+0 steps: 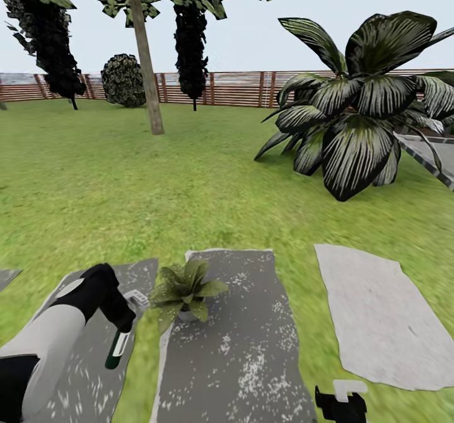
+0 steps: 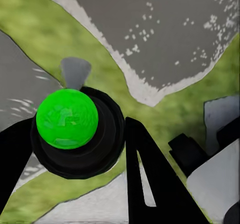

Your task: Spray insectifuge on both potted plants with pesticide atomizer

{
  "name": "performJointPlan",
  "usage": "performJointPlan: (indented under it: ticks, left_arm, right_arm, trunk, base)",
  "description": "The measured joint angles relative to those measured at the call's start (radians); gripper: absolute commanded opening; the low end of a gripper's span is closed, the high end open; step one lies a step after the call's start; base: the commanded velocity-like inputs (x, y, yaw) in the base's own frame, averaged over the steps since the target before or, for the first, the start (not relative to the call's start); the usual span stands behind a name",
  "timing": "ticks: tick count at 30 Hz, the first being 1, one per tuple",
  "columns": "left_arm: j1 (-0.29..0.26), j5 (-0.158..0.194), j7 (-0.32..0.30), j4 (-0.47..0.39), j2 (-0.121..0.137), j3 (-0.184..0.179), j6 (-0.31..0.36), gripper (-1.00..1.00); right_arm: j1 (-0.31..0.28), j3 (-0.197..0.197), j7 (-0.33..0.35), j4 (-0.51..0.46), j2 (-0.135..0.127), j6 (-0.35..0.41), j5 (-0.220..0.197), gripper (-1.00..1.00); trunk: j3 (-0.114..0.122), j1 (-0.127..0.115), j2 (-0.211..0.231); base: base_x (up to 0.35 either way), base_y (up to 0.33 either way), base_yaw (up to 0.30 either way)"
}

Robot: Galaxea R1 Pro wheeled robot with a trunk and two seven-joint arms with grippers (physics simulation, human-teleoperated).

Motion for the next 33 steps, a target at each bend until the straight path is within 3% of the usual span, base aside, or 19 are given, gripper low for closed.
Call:
performJointPlan:
  ticks: [3,5,12,26,33]
  left_arm:
    - [0.000,-0.043,-0.023,0.000,-0.006,0.002,0.001,-1.00]
    - [0.000,-0.052,-0.031,0.000,-0.007,0.003,0.001,-1.00]
    - [0.000,-0.056,-0.037,0.000,-0.009,0.003,0.001,-1.00]
    - [0.001,-0.056,-0.039,0.000,-0.010,0.003,0.001,-1.00]
    - [0.001,-0.056,-0.039,0.000,-0.009,0.002,0.001,-1.00]
  right_arm:
    - [0.001,-0.001,0.000,0.000,-0.002,0.000,0.000,1.00]
    - [0.001,-0.001,0.000,0.000,-0.002,0.000,0.000,1.00]
    - [0.001,-0.001,-0.003,0.000,-0.001,-0.001,-0.001,1.00]
    - [0.001,-0.001,-0.004,0.000,-0.001,-0.001,-0.001,1.00]
    - [0.001,-0.001,-0.005,0.000,-0.001,-0.001,-0.001,1.00]
  trunk:
    - [0.000,0.000,0.000]
    - [0.000,0.000,0.000]
    - [0.000,0.000,0.000]
    - [0.000,0.000,0.000]
    - [0.000,0.000,0.000]
  base:
    - [0.253,-0.105,0.000]
    - [0.276,-0.148,0.000]
    - [0.245,-0.188,0.064]
    - [0.185,-0.226,0.271]
    - [0.012,-0.257,0.276]
